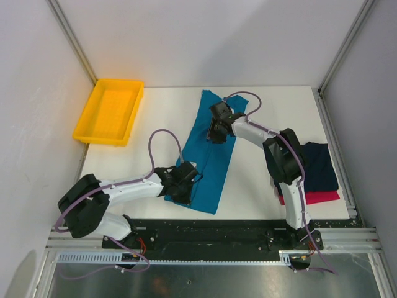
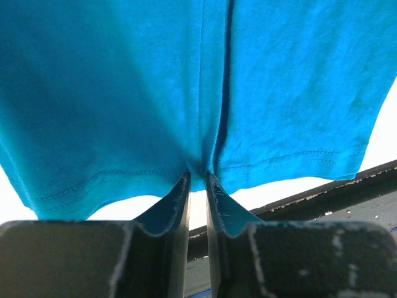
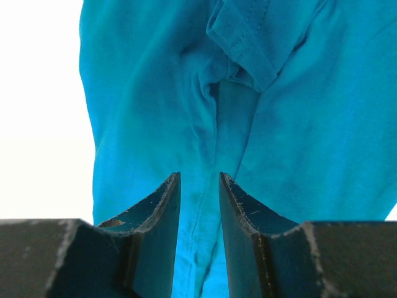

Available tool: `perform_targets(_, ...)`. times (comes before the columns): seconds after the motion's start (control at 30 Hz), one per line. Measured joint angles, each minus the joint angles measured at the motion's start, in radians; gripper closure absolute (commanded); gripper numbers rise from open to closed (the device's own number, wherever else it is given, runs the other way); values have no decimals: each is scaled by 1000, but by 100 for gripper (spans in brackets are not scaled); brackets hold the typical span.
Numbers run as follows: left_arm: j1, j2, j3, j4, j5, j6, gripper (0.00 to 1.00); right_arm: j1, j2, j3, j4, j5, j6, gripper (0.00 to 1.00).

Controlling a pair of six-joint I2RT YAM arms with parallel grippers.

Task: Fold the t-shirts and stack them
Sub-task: Rotate the tshirt 90 degrees

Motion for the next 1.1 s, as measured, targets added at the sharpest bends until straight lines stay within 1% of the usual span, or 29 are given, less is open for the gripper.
perform_targets(0.17,0,0,-5,2,0,3,87,-4,10,9,-1,0,-3,65)
perform_targets(0.4,0,-1,-5,2,0,7,98,-7,17,16,-1,-9,-6,64)
perform_targets(0.57,0,-8,-5,2,1,7,100,-14,17,22,0,-23,-7,64)
perform_targets(0.63,0,-14,-5,3,1,7,97,-18,17,23,0,-26,-7,64)
perform_targets(0.73,0,-19,-5,3,3,8,89,-20,17,23,0,-27,-7,64)
perform_targets(0.8,0,-19,-5,3,11,9,85,-21,17,23,0,-27,-7,64)
perform_targets(0.93,-1,-19,-5,3,23,10,82,-22,17,23,0,-27,-7,64)
perform_targets(1.1,-2,-19,-5,3,25,10,81,-22,17,23,-1,-27,-7,64)
